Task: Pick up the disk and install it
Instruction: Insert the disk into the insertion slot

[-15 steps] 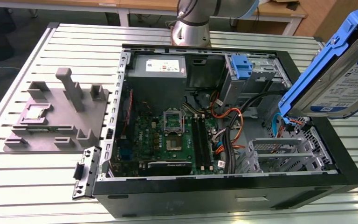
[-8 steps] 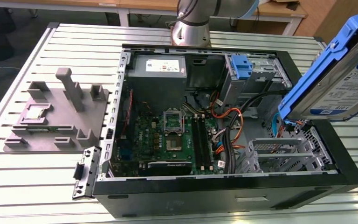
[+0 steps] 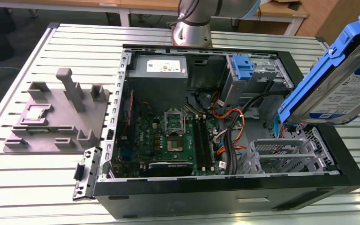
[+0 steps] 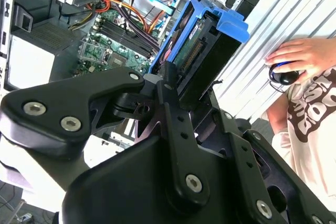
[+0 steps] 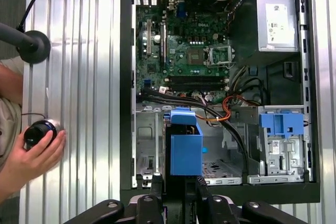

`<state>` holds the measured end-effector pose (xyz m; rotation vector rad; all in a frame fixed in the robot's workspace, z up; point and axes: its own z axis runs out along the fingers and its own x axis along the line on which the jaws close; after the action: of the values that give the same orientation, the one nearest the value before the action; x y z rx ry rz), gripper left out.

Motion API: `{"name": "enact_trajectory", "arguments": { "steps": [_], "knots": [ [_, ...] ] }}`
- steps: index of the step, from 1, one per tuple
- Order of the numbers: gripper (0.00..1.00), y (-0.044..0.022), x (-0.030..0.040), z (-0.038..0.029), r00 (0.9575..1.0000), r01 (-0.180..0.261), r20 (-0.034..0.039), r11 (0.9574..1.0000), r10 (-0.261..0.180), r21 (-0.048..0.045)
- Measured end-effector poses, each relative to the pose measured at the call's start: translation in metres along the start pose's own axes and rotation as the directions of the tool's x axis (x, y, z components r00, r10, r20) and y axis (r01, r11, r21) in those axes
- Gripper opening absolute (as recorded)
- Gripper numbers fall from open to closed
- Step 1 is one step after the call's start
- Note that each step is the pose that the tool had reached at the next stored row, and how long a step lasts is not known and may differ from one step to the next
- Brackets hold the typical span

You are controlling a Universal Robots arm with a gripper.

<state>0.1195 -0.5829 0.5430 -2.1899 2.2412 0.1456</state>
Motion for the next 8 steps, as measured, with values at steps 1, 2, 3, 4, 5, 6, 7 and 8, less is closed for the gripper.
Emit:
{"name": "enact_trajectory", "arguments": {
  "steps": [1,2,3,4,5,6,7,8],
  "knots": [
    [0.35,0.0,0.0,0.0,1.0,0.0,-0.0001,1.0,0.0,0.0],
    [0.35,0.0,0.0,0.0,1.0,0.0,0.0,1.0,0.0,0.0],
    [0.35,0.0,0.0,0.0003,1.0,0.0,0.0009,1.0,0.0,0.0],
    [0.35,0.0,0.0001,0.0006,1.0,0.0,0.0023,1.0,0.0,0.0],
    [0.35,-0.0001,0.0001,0.0007,1.0,0.0,0.0025,1.0,0.0,0.0],
    [0.35,0.0,0.0002,0.0008,1.0,0.0,0.0025,1.0,0.0,0.0],
    [0.35,-0.0001,0.0002,0.0012,1.0,0.0,0.0027,1.0,0.0,0.0],
    [0.35,-0.0001,0.0003,0.002,1.0,0.0,0.0029,1.0,0.0,-0.0001]
  ]
}}
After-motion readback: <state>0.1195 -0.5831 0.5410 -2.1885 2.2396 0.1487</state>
